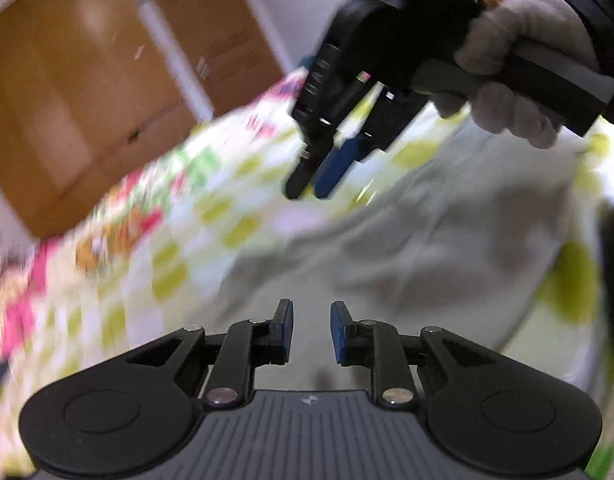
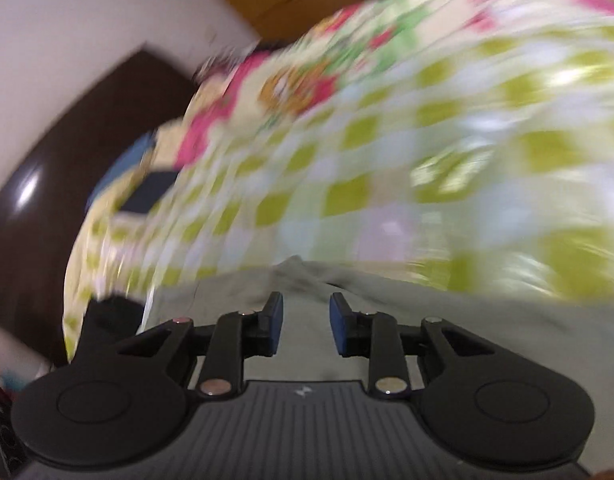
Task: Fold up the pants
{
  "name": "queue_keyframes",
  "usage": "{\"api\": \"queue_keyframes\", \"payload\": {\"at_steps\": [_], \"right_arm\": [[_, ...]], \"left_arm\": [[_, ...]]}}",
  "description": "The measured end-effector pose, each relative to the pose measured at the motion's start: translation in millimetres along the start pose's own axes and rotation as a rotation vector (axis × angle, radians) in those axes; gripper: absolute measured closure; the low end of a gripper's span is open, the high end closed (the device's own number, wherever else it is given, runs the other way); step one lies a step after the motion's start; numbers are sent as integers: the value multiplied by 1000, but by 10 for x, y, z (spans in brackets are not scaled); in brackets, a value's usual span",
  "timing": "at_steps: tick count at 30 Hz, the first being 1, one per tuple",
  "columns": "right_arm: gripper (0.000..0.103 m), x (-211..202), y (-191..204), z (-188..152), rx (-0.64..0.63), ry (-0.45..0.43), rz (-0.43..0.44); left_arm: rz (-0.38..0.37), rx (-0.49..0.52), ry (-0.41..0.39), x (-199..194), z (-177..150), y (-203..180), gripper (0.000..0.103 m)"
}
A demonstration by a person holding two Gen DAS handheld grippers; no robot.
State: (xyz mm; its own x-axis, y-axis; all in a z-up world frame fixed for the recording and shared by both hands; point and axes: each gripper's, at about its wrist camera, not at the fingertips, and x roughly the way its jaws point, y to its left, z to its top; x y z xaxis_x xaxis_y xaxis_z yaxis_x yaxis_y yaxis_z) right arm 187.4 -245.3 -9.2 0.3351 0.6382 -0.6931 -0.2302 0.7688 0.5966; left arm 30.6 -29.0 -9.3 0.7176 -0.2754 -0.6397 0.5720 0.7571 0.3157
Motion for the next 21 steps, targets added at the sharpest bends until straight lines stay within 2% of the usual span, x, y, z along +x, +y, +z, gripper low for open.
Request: {"api": "queue_keyframes", "payload": {"at_steps": [4, 6, 8, 11, 12, 15, 17, 21], "right_arm": [[69, 609, -147, 156, -46, 153, -4], [69, 671, -153, 102, -50, 222, 13], [69, 581, -109, 17, -42, 264, 69], [70, 504, -3, 30, -85, 284, 141], [70, 515, 18, 43, -102, 279, 140], [69, 591, -24, 142, -132, 235, 65], [69, 564, -71, 216, -123, 203, 77], [69, 834, -21, 235, -165, 256, 80]], "left_arm": [[-15, -69, 44, 225, -187, 81, 66], [-19, -79, 28, 271, -205, 82, 66], [-25, -101, 12, 298, -223, 103, 66], [-45, -148, -5, 315, -257, 144, 66], [-49, -156, -9, 326, -256, 155, 66], [-54, -162, -18, 310, -280, 165, 65], [-55, -168, -20, 304, -284, 168, 65], [-54, -160, -25, 300, -292, 148, 65]]}}
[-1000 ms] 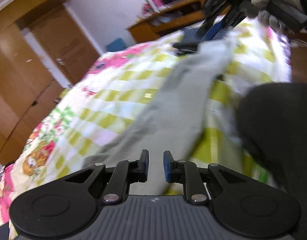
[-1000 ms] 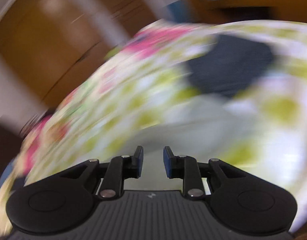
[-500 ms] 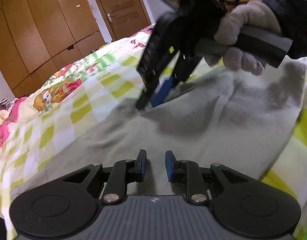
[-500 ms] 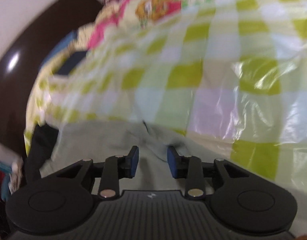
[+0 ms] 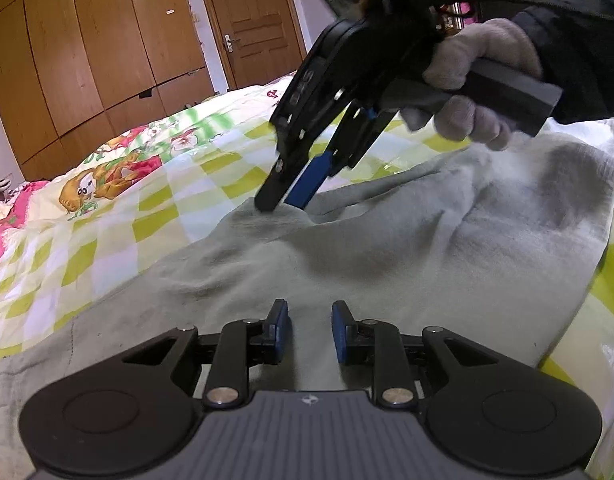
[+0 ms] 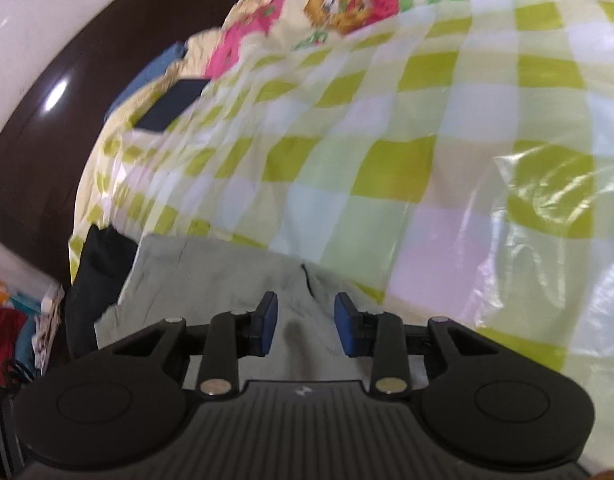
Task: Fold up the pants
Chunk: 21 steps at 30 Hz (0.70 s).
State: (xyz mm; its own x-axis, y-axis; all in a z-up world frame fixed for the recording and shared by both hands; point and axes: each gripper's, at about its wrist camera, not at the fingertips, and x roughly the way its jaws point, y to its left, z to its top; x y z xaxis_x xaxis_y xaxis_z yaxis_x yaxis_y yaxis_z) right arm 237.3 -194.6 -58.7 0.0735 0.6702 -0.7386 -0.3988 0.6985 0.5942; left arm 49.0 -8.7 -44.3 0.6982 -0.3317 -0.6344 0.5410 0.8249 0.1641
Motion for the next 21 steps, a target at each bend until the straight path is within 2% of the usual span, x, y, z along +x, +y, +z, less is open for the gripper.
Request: {"api": "queue_keyframes", "payload": {"at_steps": [2, 8, 12, 15, 16, 17, 19, 21], "right_arm": [[69, 89, 64, -4, -38, 27, -10], [69, 42, 138, -57, -58, 97, 114], [70, 190, 66, -38, -31, 94, 66], [74, 202, -29, 49, 56, 23, 85], [84, 186, -76, 99, 103, -8, 89], [91, 164, -139, 157, 152, -39, 111], [91, 122, -247, 264, 213, -97, 129], [87, 86, -338, 365, 234, -161, 89]], "left_arm": [[-3, -2, -1, 5, 1, 8, 65], [-13, -14, -5, 15, 1, 34, 65], [-16, -17, -7, 8, -3, 35, 65], [-16, -15, -8, 7, 2, 36, 65], [-15, -12, -9, 7, 2, 36, 65], [-9, -10, -12, 8, 6, 33, 65], [-3, -4, -13, 15, 8, 22, 65], [0, 8, -9, 27, -1, -1, 65]]}}
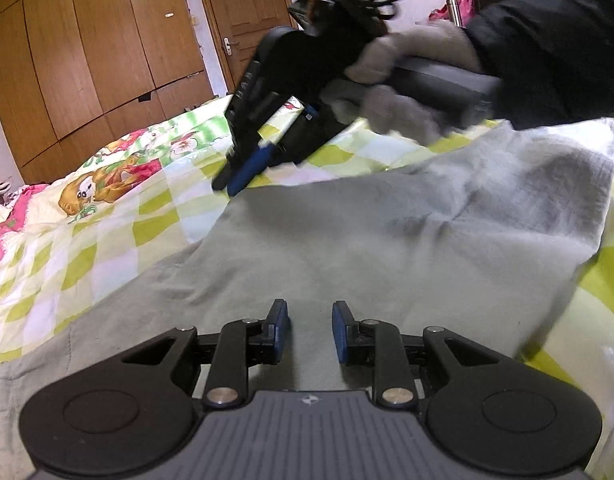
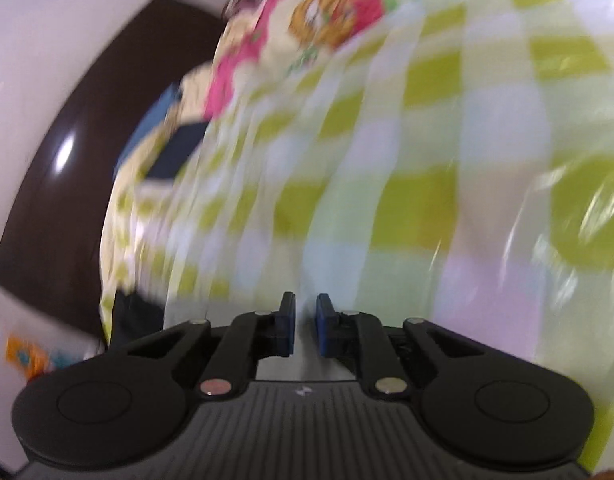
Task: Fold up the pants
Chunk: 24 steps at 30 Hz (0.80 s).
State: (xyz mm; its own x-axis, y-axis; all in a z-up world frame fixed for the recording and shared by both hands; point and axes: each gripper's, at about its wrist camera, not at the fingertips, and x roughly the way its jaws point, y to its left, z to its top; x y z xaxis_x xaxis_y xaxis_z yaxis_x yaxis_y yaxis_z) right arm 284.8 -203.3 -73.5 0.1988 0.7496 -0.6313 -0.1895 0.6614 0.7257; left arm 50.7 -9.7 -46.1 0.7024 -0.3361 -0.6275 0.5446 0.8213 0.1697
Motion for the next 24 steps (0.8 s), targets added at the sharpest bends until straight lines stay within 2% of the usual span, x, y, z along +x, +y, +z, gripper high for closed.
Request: {"api": "queue_keyframes", "payload": {"at_steps": [3, 7, 9, 13, 16, 20, 24], "right_arm": [[87, -51, -88, 99, 42, -33, -57], [86, -459, 39, -126, -41, -32, -88], [82, -725, 43, -303, -69, -45, -155], [81, -1140, 35, -723, -113, -55, -282], [81, -1289, -16, -926, -166, -21, -393], [81, -1431, -132, -1046, -171, 1, -431], [81, -1486, -70, -1088, -240, 12, -379]], "left_arm": [[12, 27, -3, -15, -16, -57, 65], [11, 19, -3, -30, -17, -46, 64], [14, 25, -6, -32, -14, -50, 64], [27, 43, -5, -41, -9, -83, 64], [37, 53, 2, -32, 0, -105, 64], [57, 83, 17, -20, 41, -149, 64], [68, 114, 25, -14, 84, -189, 64]]}}
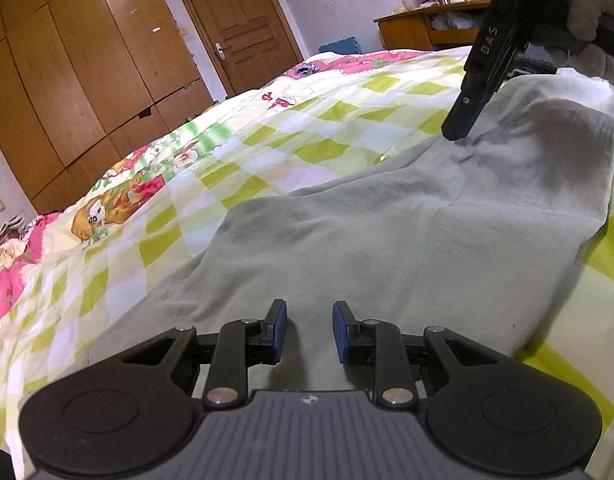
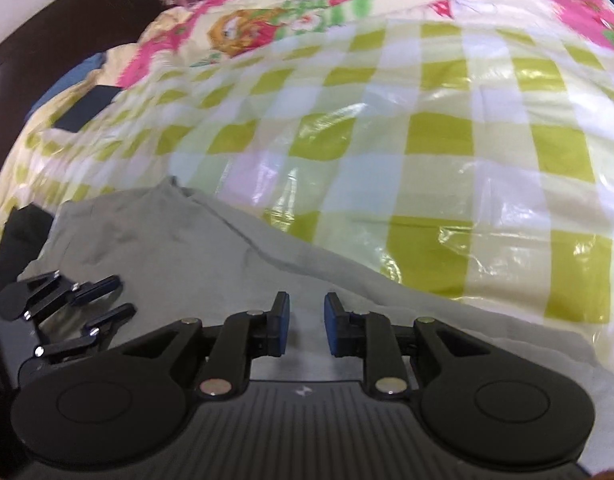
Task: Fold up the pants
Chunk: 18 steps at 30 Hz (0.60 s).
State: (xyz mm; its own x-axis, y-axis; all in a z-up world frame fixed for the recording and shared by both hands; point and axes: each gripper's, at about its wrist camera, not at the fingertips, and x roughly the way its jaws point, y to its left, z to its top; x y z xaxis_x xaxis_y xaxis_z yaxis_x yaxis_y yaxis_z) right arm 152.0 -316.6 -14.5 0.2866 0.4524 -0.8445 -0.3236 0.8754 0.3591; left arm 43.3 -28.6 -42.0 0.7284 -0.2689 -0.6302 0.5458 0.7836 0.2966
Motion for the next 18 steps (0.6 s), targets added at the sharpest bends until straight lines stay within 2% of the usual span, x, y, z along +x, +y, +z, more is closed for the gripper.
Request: {"api": "queue_keyframes", "payload": {"at_steps": [2, 4, 5, 8, 13, 14, 18], "right_arm": [[81, 32, 99, -16, -56, 7, 46], [81, 143, 146, -49, -50, 23, 126], [83, 254, 166, -63, -49, 58, 135], [84, 476, 221, -63, -91, 94, 60], [81, 274, 157, 125, -110, 8, 82], [79, 287, 147, 162, -134, 25, 64], [80, 460, 136, 234, -252, 134, -26]], "left_arm": [[-5, -5, 5, 16, 35, 8, 63], [-8, -10, 10, 44, 79, 1, 63], [-7, -2, 11, 61, 101, -16, 63], [-4, 32, 2, 74, 149, -71, 61], [-16, 46, -9, 64, 177, -61, 61], [-18, 45, -6, 74, 175, -61, 61], [-21, 33, -6, 89, 162, -62, 61]]}}
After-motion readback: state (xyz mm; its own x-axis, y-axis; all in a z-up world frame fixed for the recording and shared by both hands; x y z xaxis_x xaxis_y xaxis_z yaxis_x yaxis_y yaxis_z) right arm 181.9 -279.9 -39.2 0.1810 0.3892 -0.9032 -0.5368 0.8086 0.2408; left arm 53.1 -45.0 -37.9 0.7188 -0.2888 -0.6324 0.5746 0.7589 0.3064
